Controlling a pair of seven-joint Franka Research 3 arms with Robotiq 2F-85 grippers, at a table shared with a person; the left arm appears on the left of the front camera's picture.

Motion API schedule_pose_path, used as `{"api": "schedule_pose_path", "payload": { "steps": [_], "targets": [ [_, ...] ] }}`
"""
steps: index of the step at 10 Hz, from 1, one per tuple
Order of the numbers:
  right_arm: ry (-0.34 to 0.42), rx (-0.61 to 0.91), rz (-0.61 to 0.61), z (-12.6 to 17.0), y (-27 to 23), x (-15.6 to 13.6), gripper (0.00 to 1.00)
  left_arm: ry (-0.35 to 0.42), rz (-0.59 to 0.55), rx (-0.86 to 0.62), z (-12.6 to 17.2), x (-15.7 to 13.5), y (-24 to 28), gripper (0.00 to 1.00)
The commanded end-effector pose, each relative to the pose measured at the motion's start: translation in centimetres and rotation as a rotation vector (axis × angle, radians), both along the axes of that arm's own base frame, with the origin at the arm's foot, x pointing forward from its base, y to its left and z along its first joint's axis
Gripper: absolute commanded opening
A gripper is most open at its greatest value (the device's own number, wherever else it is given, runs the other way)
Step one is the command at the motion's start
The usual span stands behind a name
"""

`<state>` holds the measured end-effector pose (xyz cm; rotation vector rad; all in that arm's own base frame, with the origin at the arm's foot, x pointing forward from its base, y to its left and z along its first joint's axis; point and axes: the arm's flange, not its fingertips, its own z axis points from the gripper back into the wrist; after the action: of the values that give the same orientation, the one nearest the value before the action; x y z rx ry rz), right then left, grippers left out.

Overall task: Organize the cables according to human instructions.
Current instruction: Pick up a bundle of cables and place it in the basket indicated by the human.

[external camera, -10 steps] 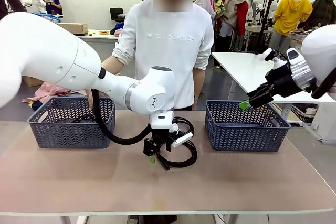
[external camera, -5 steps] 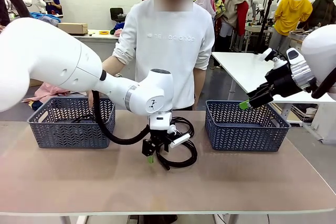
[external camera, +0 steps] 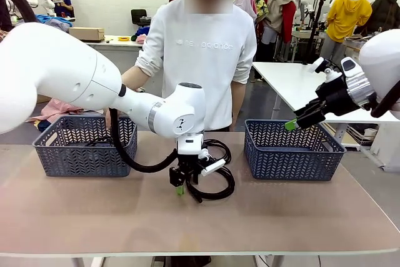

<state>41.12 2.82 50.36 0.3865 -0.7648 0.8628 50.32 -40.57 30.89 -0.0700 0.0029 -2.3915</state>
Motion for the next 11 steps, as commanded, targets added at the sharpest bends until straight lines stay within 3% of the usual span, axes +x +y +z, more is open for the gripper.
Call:
{"api": "schedule_pose_path", "payload": {
  "steps": [1, 2, 3, 4, 5, 6, 7, 8, 11],
  "targets": [
    [-0.021, 0.021, 0.017, -0.3, -0.1, 0.3, 1.0, 0.014, 0.002, -0.004, 0.3, -0.1, 0.1, 0.75],
    [-0.021, 0.021, 0.017, -0.3, -0.1, 0.3, 1.0, 0.012, 0.005, -0.006, 0.4, 0.0, 0.1, 0.42],
    [-0.021, 0.021, 0.017, -0.3, -0.1, 0.3, 1.0, 0.009, 0.007, -0.009, 0.3, 0.0, 0.1, 0.56],
    [-0.021, 0.021, 0.017, -0.3, -0.1, 0.3, 1.0, 0.008, 0.007, -0.011, 0.3, 0.1, 0.1, 0.22],
    [-0.021, 0.021, 0.017, -0.3, -0.1, 0.3, 1.0, 0.004, 0.005, -0.011, 0.3, 0.1, 0.2, 0.36],
    [-0.021, 0.021, 0.017, -0.3, -0.1, 0.3, 1.0, 0.0, 0.004, -0.01, 0.3, 0.3, 0.2, 0.03],
    [-0.021, 0.021, 0.017, -0.3, -0.1, 0.3, 1.0, -0.001, 0.001, -0.009, 0.3, 0.3, 0.2, 0.17],
    [-0.021, 0.021, 0.017, -0.3, -0.1, 0.3, 1.0, -0.001, -0.001, -0.009, 0.4, 0.3, 0.3, 0.0],
    [-0.021, 0.021, 0.017, -0.3, -0.1, 0.3, 1.0, 0.015, -0.044, -0.039, 1.8, -0.8, 0.2, 0.0]
  ]
}}
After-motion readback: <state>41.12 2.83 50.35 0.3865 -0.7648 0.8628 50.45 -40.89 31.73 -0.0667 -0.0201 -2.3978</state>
